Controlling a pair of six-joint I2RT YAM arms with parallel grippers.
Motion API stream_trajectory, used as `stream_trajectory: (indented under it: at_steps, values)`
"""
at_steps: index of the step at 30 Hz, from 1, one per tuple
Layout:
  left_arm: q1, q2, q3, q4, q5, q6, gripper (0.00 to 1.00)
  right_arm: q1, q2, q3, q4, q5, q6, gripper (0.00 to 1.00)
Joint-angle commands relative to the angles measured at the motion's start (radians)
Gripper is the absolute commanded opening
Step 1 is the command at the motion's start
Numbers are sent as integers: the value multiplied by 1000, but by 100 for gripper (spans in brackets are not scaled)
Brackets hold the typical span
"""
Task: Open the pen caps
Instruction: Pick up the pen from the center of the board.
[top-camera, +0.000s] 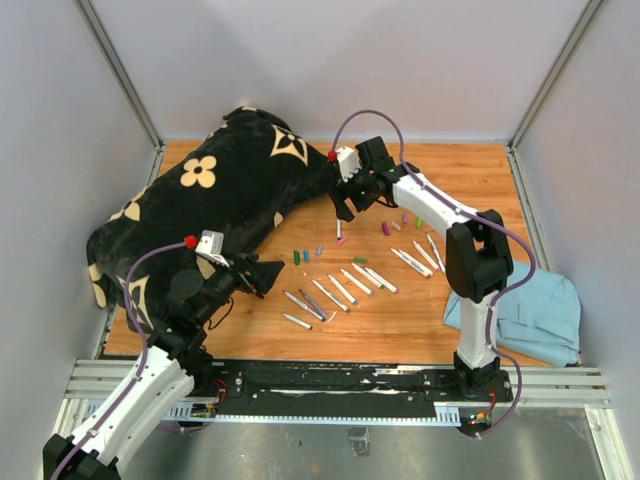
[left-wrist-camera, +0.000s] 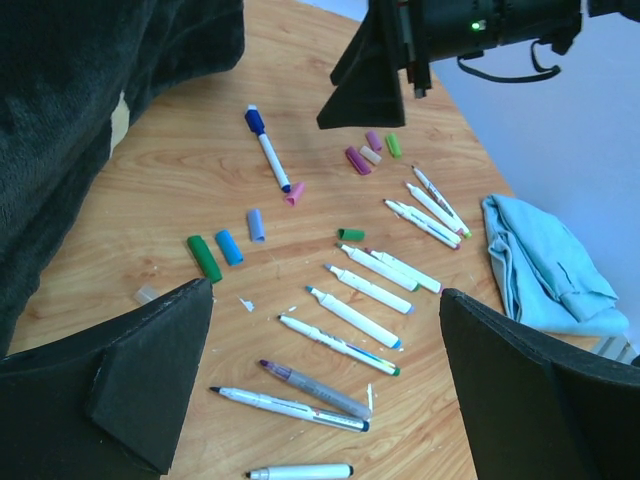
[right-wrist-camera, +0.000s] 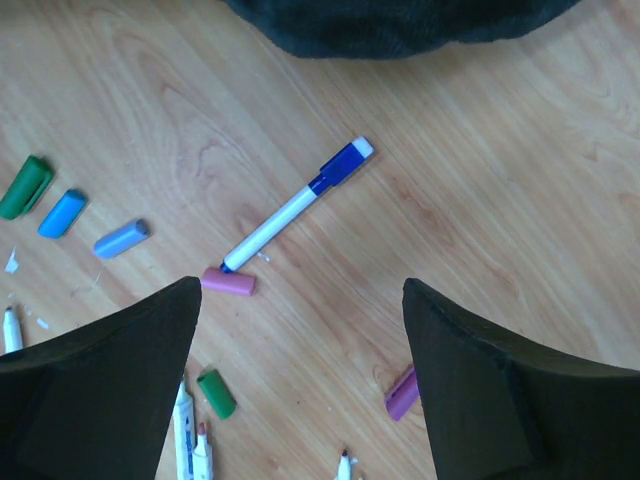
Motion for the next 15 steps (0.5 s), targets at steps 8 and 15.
stream_trajectory:
  at_steps: [8,15]
  values:
    - [6,-14,-19,11,-24,20,99,-9,212,177,-119,41,174,50]
    - [6,-13,-19,11,-24,20,99,-1,278,231,-146,18,199,45]
